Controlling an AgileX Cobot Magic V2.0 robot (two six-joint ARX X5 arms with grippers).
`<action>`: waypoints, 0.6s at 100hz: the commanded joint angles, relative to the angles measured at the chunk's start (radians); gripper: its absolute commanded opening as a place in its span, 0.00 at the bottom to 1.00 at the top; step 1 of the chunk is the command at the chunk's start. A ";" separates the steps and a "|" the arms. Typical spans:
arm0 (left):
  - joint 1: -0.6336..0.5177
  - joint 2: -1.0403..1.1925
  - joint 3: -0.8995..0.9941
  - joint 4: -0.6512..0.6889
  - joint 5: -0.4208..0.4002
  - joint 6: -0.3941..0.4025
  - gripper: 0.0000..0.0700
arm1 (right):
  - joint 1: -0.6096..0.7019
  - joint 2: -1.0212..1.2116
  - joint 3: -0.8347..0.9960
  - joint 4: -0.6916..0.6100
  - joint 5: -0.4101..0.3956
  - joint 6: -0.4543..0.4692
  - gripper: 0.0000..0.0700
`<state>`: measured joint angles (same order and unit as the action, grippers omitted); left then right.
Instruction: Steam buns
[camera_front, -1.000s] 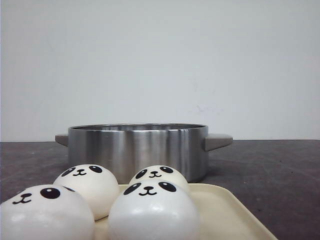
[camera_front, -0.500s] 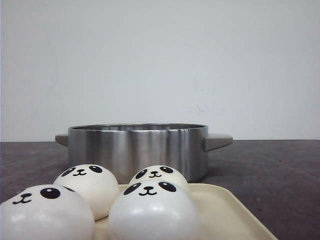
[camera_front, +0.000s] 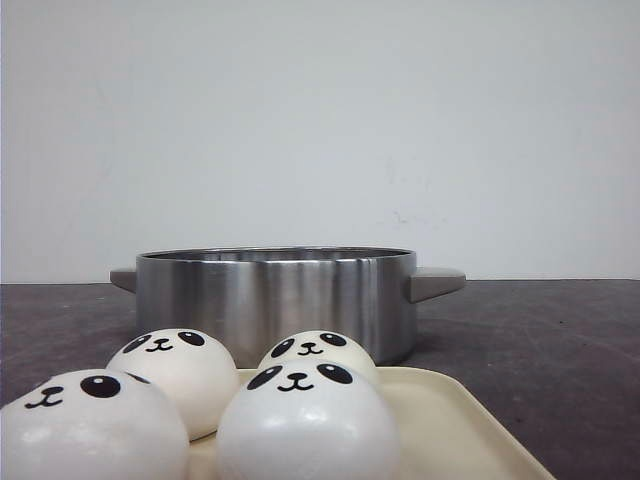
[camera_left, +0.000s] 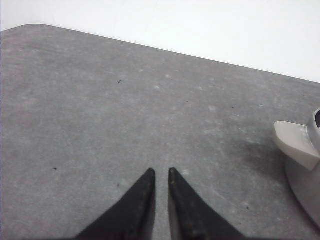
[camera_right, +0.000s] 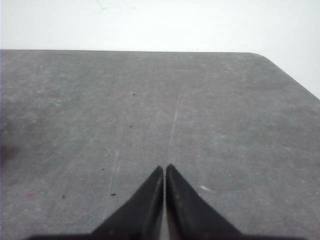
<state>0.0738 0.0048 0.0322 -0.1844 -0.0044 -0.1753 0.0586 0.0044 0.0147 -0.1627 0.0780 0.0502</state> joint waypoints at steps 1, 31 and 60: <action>0.002 -0.002 -0.018 -0.005 0.002 -0.001 0.00 | 0.002 -0.001 -0.002 0.010 -0.003 0.037 0.00; 0.002 -0.002 -0.018 -0.002 0.014 -0.057 0.00 | 0.005 -0.001 -0.002 0.169 -0.051 0.163 0.00; 0.002 0.000 0.068 -0.043 0.085 -0.251 0.01 | 0.005 -0.001 0.071 0.220 -0.238 0.387 0.00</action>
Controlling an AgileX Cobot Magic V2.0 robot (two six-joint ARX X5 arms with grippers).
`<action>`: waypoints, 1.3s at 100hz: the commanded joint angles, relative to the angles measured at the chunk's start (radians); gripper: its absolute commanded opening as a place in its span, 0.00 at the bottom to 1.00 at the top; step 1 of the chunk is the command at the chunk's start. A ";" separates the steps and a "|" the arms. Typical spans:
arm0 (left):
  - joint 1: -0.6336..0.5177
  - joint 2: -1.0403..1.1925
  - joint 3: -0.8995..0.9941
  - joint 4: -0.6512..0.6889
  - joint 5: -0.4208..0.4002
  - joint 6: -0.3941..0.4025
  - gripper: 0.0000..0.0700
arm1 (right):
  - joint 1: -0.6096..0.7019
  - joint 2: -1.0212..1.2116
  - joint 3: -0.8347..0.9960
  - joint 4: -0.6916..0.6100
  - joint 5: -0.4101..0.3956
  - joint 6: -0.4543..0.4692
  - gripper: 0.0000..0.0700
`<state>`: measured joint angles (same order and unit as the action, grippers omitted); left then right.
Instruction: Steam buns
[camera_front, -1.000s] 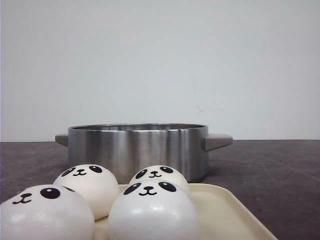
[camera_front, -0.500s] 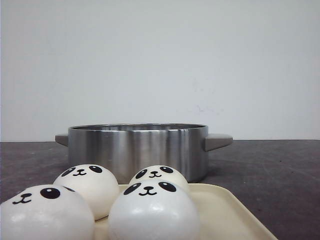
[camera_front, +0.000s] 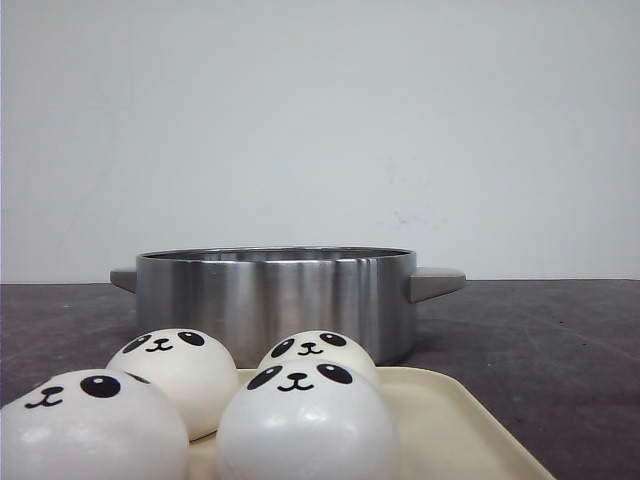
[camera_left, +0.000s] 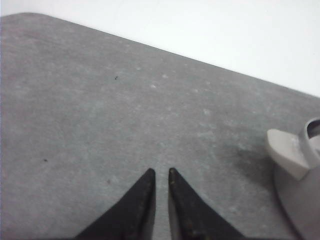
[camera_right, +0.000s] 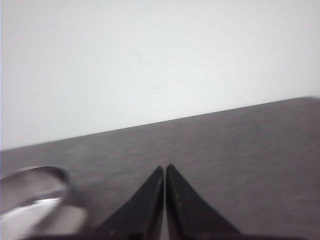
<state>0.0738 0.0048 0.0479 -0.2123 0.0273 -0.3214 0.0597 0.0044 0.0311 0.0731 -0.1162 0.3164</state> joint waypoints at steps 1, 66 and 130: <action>0.002 0.001 0.062 -0.025 0.066 -0.105 0.01 | 0.003 0.000 0.066 -0.028 -0.049 0.129 0.00; -0.122 0.568 0.885 -0.243 0.342 -0.023 0.05 | 0.003 0.479 1.002 -0.544 -0.275 -0.126 0.01; -0.288 0.657 0.981 -0.410 0.385 0.054 0.90 | 0.030 0.617 1.044 -0.606 -0.463 -0.080 0.97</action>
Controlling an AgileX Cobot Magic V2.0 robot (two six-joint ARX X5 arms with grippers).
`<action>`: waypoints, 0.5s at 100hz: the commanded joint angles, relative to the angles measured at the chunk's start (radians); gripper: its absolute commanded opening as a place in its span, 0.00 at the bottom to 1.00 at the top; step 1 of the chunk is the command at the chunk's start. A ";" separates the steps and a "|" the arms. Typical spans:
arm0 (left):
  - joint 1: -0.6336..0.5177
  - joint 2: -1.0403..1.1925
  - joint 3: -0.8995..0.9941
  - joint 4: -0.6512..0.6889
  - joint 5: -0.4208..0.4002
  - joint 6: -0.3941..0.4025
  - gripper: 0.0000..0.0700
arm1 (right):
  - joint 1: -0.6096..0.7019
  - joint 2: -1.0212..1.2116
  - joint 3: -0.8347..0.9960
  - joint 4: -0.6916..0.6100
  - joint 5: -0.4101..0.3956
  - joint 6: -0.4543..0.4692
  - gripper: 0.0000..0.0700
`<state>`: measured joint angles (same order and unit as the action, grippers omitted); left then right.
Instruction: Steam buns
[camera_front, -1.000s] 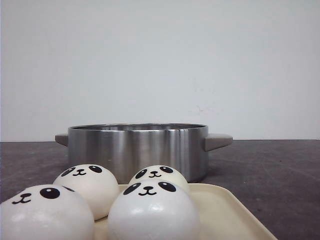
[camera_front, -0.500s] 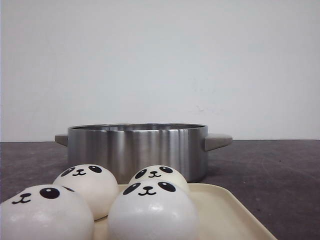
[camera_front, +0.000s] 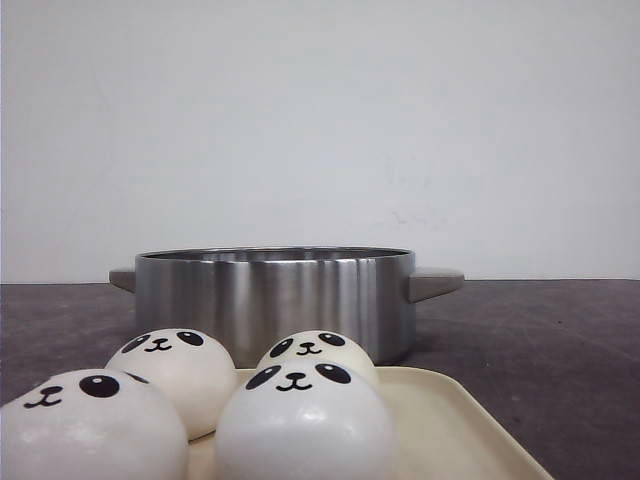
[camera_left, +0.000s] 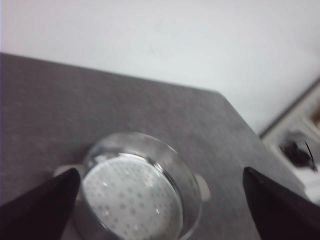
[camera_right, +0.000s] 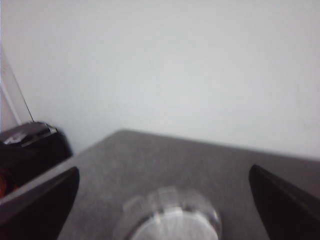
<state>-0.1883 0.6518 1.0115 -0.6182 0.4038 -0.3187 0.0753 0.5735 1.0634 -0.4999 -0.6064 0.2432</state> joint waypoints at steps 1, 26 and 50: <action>-0.031 0.010 0.017 -0.007 0.008 0.051 0.90 | 0.019 0.055 0.011 -0.042 0.033 -0.010 0.97; -0.111 0.021 0.017 -0.102 -0.022 0.097 0.91 | 0.249 0.243 0.011 -0.195 0.248 -0.066 0.97; -0.139 0.018 0.017 -0.174 -0.037 0.103 0.91 | 0.568 0.450 0.012 -0.238 0.501 0.169 0.97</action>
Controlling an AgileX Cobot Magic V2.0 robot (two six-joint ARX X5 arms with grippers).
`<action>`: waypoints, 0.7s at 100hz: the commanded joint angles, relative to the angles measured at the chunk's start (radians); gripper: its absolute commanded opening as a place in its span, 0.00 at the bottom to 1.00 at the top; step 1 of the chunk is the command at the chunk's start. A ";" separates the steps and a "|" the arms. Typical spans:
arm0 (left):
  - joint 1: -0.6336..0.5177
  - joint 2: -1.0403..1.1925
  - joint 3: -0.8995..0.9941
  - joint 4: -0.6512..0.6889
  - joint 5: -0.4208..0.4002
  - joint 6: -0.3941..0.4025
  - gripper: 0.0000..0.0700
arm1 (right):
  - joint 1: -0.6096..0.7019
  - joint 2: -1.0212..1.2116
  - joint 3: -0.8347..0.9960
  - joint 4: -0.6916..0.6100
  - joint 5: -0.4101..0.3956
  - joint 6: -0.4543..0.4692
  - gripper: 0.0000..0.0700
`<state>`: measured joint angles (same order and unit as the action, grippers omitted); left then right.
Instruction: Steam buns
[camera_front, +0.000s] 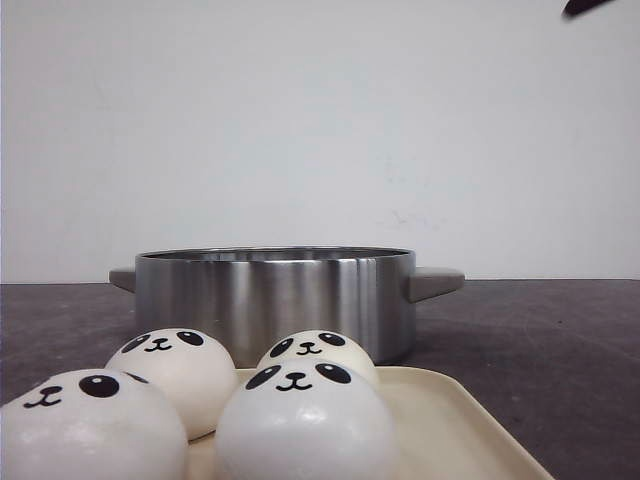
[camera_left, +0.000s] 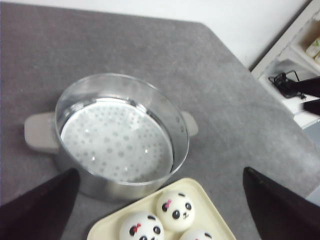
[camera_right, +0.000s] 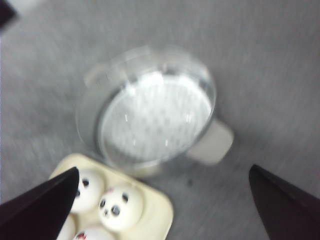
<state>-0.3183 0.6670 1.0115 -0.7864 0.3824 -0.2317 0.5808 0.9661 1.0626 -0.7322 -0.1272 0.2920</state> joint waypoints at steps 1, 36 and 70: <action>-0.010 0.003 0.017 -0.008 -0.019 0.016 0.91 | 0.072 0.068 0.013 -0.007 0.024 0.127 0.97; -0.085 0.003 0.017 -0.037 -0.027 0.022 0.91 | 0.322 0.433 0.013 0.006 0.023 0.279 0.90; -0.129 0.002 0.017 -0.037 -0.027 0.022 0.91 | 0.317 0.690 0.013 0.130 0.023 0.298 0.90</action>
<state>-0.4381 0.6662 1.0115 -0.8341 0.3611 -0.2234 0.8894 1.6173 1.0626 -0.6186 -0.1051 0.5678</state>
